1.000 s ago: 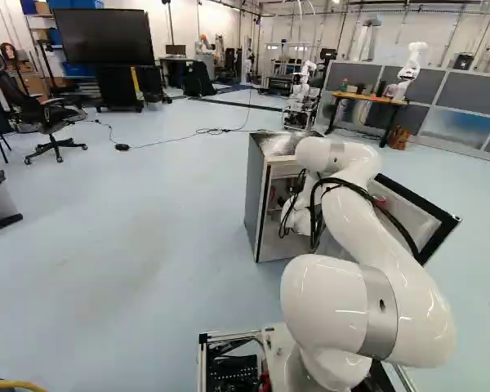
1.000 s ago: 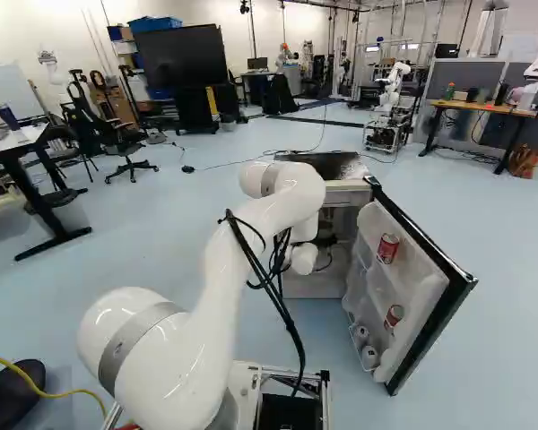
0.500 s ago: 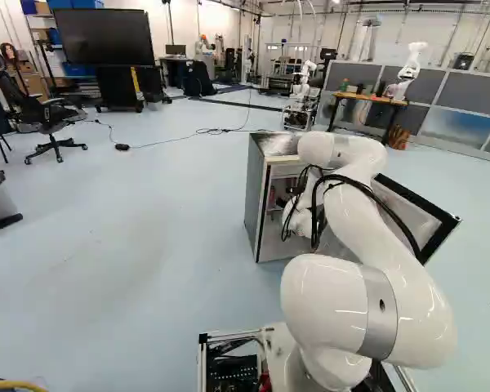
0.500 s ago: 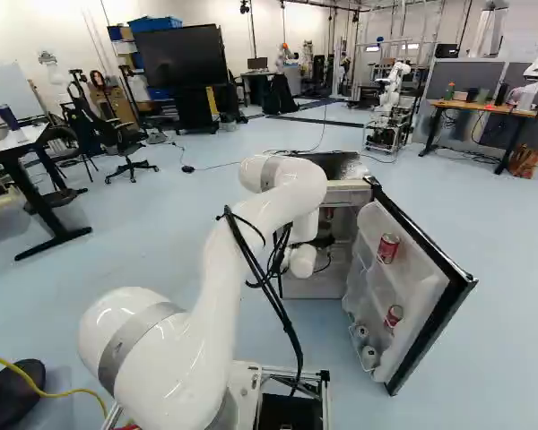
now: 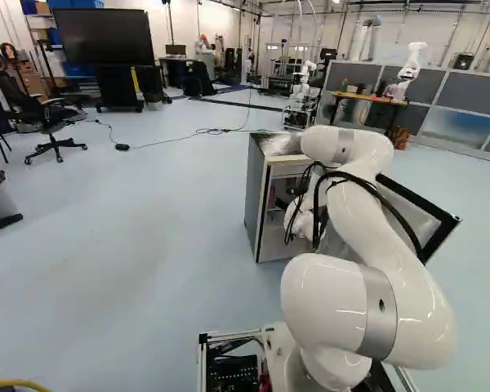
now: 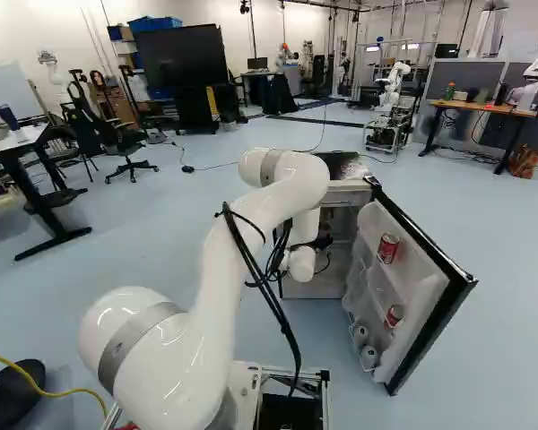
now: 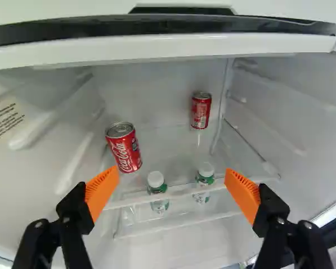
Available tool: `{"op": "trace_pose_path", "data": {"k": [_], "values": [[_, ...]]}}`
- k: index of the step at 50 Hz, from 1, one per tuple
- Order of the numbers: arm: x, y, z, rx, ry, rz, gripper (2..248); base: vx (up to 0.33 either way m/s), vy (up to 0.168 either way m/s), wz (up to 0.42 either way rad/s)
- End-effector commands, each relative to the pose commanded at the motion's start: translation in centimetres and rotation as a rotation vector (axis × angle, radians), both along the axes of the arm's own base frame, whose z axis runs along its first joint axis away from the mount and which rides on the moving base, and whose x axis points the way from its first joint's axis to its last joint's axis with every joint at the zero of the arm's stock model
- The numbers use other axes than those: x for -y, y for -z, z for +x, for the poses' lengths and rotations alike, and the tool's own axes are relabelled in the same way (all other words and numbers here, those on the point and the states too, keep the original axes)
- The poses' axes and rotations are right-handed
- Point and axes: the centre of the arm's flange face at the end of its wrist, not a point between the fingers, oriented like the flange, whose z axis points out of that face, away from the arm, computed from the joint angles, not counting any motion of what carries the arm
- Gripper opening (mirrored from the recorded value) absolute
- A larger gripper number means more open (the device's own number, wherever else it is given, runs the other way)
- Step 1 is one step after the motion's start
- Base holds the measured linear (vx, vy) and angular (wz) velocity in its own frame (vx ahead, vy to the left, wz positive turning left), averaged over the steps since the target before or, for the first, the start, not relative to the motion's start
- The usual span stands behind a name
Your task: Grab a drink from the fridge
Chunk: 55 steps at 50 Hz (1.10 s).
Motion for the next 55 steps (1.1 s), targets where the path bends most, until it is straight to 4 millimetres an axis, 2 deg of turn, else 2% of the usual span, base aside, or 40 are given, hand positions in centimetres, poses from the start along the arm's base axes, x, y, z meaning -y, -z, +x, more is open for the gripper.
{"op": "trace_pose_path", "data": {"k": [27,55], "values": [[-0.2,-1.1,-2.5,0.009,-0.059,0.02,247,0.0,0.0,0.0],[1.1,-1.6,-3.5,0.056,-0.128,0.03,247,0.0,0.0,0.0]]}}
